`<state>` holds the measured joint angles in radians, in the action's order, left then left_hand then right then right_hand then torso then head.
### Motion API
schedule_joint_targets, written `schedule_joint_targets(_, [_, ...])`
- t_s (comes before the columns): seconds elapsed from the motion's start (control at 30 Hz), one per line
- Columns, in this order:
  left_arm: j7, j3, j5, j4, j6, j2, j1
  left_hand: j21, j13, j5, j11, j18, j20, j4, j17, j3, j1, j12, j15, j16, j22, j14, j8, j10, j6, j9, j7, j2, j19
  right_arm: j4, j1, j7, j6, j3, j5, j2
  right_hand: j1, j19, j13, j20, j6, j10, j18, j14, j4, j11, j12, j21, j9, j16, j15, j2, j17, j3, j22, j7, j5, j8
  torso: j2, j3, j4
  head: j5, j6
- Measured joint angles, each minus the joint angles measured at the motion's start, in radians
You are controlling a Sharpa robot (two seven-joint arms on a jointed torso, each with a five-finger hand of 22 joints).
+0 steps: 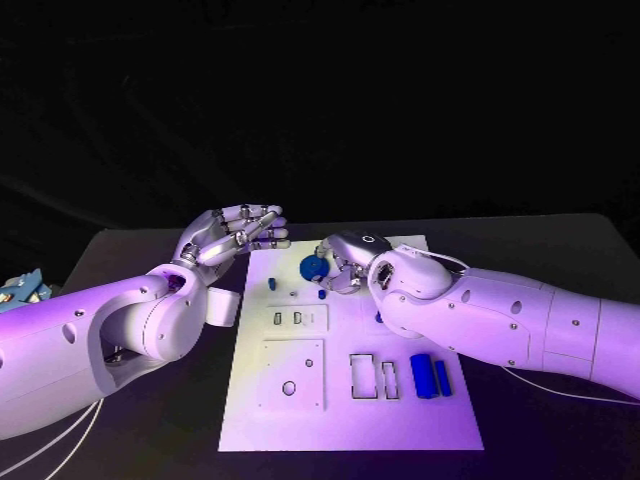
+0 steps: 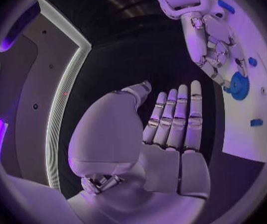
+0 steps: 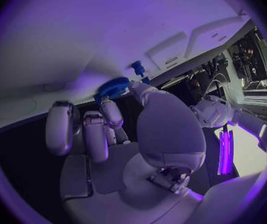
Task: Assemble the parts on the task board
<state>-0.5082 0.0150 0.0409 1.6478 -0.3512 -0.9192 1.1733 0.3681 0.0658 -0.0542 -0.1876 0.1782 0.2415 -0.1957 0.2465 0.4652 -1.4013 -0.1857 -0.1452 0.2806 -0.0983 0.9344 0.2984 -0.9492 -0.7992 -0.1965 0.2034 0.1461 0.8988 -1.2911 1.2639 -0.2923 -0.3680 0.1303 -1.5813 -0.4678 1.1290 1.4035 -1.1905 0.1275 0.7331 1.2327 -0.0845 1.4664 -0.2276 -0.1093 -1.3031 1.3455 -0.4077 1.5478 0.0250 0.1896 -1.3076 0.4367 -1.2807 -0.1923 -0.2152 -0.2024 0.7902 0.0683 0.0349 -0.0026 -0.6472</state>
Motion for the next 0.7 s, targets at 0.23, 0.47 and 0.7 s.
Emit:
schedule_joint_targets(0.23, [0.0,0.0,0.0,0.0,0.0,-0.001,0.0,0.0,0.0,0.0,0.0,0.0,0.0,0.0,0.001,0.0,0.0,0.0,0.0,0.0,0.0,0.0,0.0,0.0,0.0,0.0,0.0,0.0,0.0,-0.024,0.005,-0.004,0.004,-0.001,0.001,-0.029,0.006,0.0,-0.004,0.0,0.021,0.004,0.0,0.0,-0.005,0.004,-0.004,0.0,0.0,0.0,0.0,-0.006,0.0,0.001,-0.001,0.003,-0.012,0.0,0.0,0.0001,-0.0009,0.003,-0.003])
schedule_joint_targets(0.47, [0.0,0.0,0.0,-0.001,0.0,-0.002,0.0,0.0,0.0,0.0,0.0,0.0,0.0,0.0,0.001,0.0,0.0,0.0,0.0,0.0,0.001,0.0,0.0,0.0,0.0,0.0,0.0,0.0,0.0,-0.059,0.017,-0.001,-0.029,0.0,0.003,-0.075,0.014,0.004,-0.007,0.004,0.039,0.007,0.0,0.0,-0.007,0.007,-0.004,0.004,0.005,0.003,0.0,-0.014,0.0,0.003,-0.007,0.003,-0.047,0.0,-0.001,0.0013,-0.0022,0.004,-0.002])
schedule_joint_targets(0.7, [0.0,0.0,0.0,-0.005,0.0,-0.005,0.0,0.0,0.0,0.0,0.0,0.0,0.0,0.0,0.001,0.0,0.0,0.001,0.0,0.0,0.001,0.0,0.0,0.0,0.0,0.0,0.0,0.0,0.0,-0.133,0.065,0.052,-0.093,-0.001,0.063,-0.181,0.062,0.0,-0.013,0.0,0.07,0.014,0.0,0.0,0.018,0.015,-0.007,-0.006,0.011,0.003,0.0,-0.012,0.0,0.028,0.008,0.01,-0.054,-0.01,-0.003,0.0014,-0.0046,0.006,0.005])
